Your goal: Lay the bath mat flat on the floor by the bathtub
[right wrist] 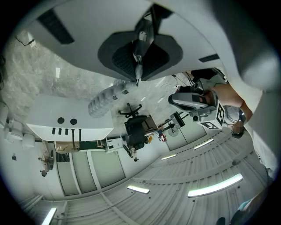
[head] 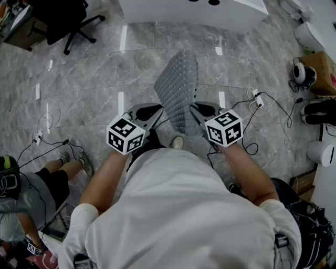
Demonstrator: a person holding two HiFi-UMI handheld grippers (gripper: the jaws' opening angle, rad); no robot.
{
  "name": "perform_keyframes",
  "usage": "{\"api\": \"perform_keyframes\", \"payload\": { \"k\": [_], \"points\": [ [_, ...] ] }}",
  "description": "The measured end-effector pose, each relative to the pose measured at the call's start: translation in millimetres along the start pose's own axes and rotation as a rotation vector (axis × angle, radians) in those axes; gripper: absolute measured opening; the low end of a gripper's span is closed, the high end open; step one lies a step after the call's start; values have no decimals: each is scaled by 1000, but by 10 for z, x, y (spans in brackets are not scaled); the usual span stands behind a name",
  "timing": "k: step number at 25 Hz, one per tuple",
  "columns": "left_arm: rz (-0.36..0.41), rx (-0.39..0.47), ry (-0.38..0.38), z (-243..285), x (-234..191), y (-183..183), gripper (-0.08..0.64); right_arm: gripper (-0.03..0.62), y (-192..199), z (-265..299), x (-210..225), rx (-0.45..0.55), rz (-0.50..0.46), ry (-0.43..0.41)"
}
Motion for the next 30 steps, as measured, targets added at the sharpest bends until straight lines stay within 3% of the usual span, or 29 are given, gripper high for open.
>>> {"api": "perform_keyframes", "payload": {
  "k": [7,14,18,22,30],
  "points": [
    [-46,23,38,121,793,76,29,43,580,-375,75,-45,7,24],
    [-25,36,9,91,782,-19,29,43,687,-538,303,-67,26,53],
    [-49,37,6,122,590,29,29,44,596,-406,504,-78,79,75],
    [-55,48,37,271,195,-20,29,44,266,-160,719,-55,117,105],
    [8,61,102,469,-1060,-532,29,43,-877,568,929,-12,142,159]
  ]
}}
Point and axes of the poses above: the fingertips, and each gripper's own axes: z forward along the fingers, x to its right, y out of its underside, the point moved 2 cm from there along -z, backward along the fingers, and after that the axes turned 11 degrees about z, right-handed, at the moved point
